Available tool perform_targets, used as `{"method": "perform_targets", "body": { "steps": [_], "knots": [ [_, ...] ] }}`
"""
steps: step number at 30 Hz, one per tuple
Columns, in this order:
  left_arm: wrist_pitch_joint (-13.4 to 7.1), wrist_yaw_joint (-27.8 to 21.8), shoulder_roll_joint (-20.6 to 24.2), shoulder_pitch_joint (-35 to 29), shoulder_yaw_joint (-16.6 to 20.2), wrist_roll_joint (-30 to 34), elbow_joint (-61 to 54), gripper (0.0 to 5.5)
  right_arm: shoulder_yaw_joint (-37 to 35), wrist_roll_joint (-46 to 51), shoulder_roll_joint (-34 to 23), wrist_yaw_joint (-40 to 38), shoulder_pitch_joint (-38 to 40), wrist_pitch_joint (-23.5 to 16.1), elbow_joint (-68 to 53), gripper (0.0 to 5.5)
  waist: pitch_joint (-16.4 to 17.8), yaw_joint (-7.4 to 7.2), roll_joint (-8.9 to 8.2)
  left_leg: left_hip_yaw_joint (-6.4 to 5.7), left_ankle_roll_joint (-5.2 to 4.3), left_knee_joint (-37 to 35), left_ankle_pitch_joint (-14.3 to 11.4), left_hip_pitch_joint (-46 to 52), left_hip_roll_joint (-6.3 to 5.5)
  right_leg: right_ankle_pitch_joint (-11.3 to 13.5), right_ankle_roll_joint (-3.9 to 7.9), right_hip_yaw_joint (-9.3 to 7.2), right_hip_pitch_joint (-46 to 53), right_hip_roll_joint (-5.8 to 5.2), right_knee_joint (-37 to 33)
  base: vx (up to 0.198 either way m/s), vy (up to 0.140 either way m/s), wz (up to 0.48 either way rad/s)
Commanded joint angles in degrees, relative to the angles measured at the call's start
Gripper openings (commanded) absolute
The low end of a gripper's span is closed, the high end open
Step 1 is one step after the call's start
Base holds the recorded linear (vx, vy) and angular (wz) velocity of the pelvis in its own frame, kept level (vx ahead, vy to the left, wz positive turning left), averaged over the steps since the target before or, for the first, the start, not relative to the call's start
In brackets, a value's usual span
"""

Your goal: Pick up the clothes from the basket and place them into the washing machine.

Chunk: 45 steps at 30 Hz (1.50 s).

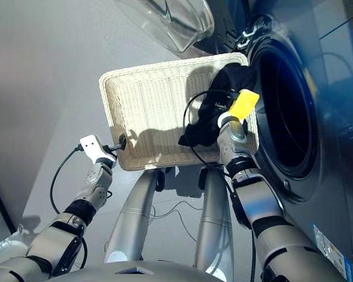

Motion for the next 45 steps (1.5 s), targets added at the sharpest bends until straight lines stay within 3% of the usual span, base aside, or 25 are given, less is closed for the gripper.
{"method": "perform_targets", "body": {
  "steps": [1,8,12,18,25,26,27,28,33,38,45],
  "knots": [
    [-3.35,-0.62,0.56,3.16,2.49,0.79,-0.78,5.5,-4.11,5.4,-2.74,-1.75,-1.26,-10.35,-7.9,0.0,-3.37,-0.01,3.2,2.44,2.76,-3.75,-0.06,0.76,-2.21,-1.35,1.94,-0.91,2.86,0.87,-2.57,0.0,0.0,0.0],
    [-3.89,-0.21,1.75,5.34,2.19,1.38,-1.73,5.5,-16.72,3.14,-11.86,-14.36,-8.31,-20.94,-14.33,0.0,-4.76,1.0,5.65,2.65,3.29,-2.25,-1.22,-0.69,-2.66,-2.0,2.3,0.66,0.59,1.01,-1.1,0.004,0.008,-0.001],
    [-3.9,-0.6,2.17,6.52,2.12,2.29,-1.74,5.5,-19.06,-0.9,-18.45,-18.43,-9.61,-22.97,-18.03,0.0,-5.29,0.95,6.0,2.85,3.51,-1.21,-1.71,-1.35,-2.73,-2.21,2.43,1.47,-0.5,1.04,0.13,0.0,0.0,0.0],
    [-3.77,0.0,2.57,6.65,2.35,3.03,-1.05,5.5,-20.08,-2.55,-18.71,-21.08,-6.79,-23.03,-15.7,0.0,-5.53,0.27,5.62,3.41,3.74,-1.25,-2.39,-0.64,-2.45,-2.2,2.42,1.84,0.1,1.37,-0.06,0.0,0.0,0.0],
    [-4.48,0.13,2.11,6.32,1.0,2.76,-3.93,5.5,-16.13,-2.33,-13.45,-19.43,-5.11,-17.56,-6.42,0.0,-5.18,0.43,5.59,3.52,3.8,-0.54,-2.62,-1.48,-2.3,-2.2,2.11,1.75,-0.38,1.61,-0.16,0.0,0.0,0.0],
    [-4.37,0.09,2.49,6.2,0.64,3.03,-4.45,5.5,-14.2,-3.15,-13.39,-18.74,-5.3,-15.29,-3.83,2.48,-5.16,0.71,5.49,3.51,3.78,-0.4,-2.58,-1.71,-2.25,-2.17,2.02,1.74,-0.55,1.59,-0.04,0.0,0.0,0.0],
    [-4.29,0.06,2.38,6.32,0.43,3.17,-4.91,5.5,-12.45,-3.23,-13.37,-17.5,-5.88,-13.28,-1.19,5.5,-5.08,0.85,5.53,3.58,3.77,-0.06,-2.64,-2.06,-2.17,-2.14,1.92,1.69,-0.81,1.58,0.2,0.0,0.0,0.0],
    [-4.08,-0.05,3.16,6.22,0.45,3.42,-5.12,5.5,-9.47,-5.39,-14.1,-16.61,-6.19,-10.14,2.63,5.5,-5.06,1.3,5.3,3.54,3.75,0.26,-2.62,-2.38,-2.17,-2.11,1.78,1.57,-1.01,1.55,0.43,0.0,0.0,0.0],
    [-3.12,0.33,3.68,6.71,1.76,4.13,-5.09,5.5,-4.07,-3.04,-10.68,-11.86,-6.69,-7.14,2.49,5.5,-4.45,1.35,5.11,3.45,3.77,1.84,-2.84,-3.7,-1.97,-2.21,1.28,1.33,-1.98,1.7,1.34,0.0,0.0,0.0],
    [-2.97,0.72,3.37,6.68,2.68,4.02,-4.1,5.5,-3.35,0.88,-5.9,-8.5,-4.15,-7.04,0.47,5.5,-4.06,1.17,4.74,3.52,3.73,2.51,-2.96,-4.32,-1.87,-2.52,1.03,1.09,-2.43,1.81,2.02,0.0,0.0,0.0],
    [-2.97,0.87,3.69,6.35,2.59,2.97,-4.86,5.5,-6.14,8.59,-5.26,-6.9,-7.11,-8.1,3.6,5.5,-3.66,1.77,5.36,3.45,3.7,4.68,-3.45,-6.57,-2.25,-3.69,0.77,1.52,-5.01,2.16,5.08,0.0,0.0,0.0]
  ]
}}
